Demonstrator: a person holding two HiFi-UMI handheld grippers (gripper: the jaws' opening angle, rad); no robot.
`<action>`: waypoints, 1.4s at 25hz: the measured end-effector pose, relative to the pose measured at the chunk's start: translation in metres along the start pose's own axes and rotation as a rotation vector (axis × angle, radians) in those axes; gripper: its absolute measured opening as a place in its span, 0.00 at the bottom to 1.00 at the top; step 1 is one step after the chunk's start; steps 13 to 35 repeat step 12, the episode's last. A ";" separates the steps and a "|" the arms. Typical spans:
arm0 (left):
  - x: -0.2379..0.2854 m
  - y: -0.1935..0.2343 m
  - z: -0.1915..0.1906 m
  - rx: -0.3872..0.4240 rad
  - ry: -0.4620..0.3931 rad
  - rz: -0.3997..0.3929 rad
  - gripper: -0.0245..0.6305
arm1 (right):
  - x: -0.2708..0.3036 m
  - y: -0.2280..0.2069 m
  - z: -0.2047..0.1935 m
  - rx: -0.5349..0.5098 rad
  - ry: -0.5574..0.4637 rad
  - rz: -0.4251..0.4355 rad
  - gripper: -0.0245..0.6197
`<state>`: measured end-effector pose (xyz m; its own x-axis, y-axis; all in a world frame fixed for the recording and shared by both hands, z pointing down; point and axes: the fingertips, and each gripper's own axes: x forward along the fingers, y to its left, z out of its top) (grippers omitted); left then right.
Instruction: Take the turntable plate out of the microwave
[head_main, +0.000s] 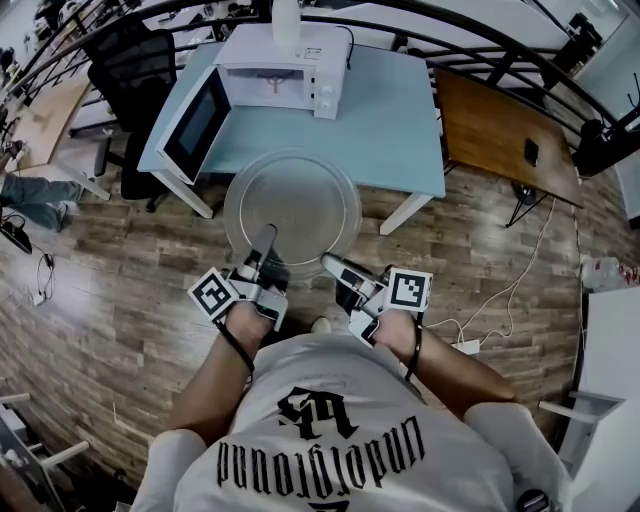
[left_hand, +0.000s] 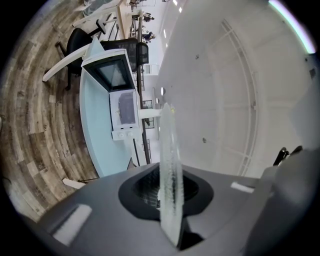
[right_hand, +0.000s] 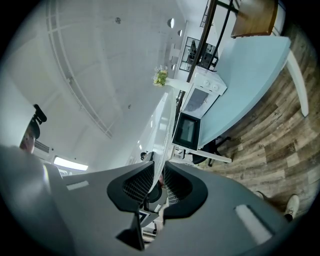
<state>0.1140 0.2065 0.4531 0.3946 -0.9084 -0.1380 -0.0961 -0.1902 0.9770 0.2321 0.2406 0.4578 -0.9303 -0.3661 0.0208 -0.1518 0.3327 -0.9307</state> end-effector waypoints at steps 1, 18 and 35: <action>0.000 0.000 0.000 -0.003 -0.003 0.000 0.15 | 0.000 0.000 0.000 -0.001 0.001 0.000 0.13; -0.002 0.000 -0.002 -0.017 -0.009 0.002 0.15 | -0.001 0.002 -0.002 -0.002 0.002 0.012 0.13; -0.002 0.000 -0.002 -0.017 -0.009 0.002 0.15 | -0.001 0.002 -0.002 -0.002 0.002 0.012 0.13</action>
